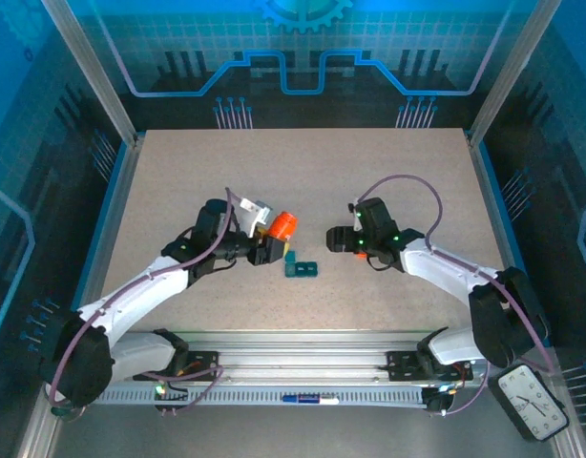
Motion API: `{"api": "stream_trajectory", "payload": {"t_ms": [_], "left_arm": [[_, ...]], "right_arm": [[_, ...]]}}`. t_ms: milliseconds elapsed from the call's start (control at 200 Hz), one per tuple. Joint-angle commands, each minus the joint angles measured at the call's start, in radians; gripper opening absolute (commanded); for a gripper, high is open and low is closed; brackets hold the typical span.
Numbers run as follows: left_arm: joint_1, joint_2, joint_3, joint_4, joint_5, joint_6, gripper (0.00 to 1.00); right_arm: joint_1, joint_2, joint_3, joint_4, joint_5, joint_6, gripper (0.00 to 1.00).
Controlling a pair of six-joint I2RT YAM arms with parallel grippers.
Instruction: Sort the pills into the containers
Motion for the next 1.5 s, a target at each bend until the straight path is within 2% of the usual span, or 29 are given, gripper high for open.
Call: {"api": "stream_trajectory", "payload": {"t_ms": [0,310,630,931,1496], "left_arm": [[-0.010,-0.030,-0.023,-0.063,-0.018,-0.025,0.00],[-0.064,-0.054,-0.073,-0.154,-0.085,-0.041,0.00],[-0.114,-0.041,-0.106,-0.174,-0.133,-0.095,0.00],[-0.142,0.031,-0.076,-0.262,-0.173,-0.111,0.00],[-0.176,0.160,0.009,-0.349,-0.179,-0.088,0.00]], "right_arm": [[0.023,0.028,-0.005,0.026,-0.046,-0.026,0.81],[0.096,0.110,0.043,-0.005,-0.032,-0.061,0.81],[0.137,0.179,0.094,-0.030,-0.024,-0.074,0.81],[0.162,0.231,0.138,-0.056,-0.013,-0.086,0.81],[0.184,0.258,0.139,-0.092,-0.016,-0.111,0.81]]}}
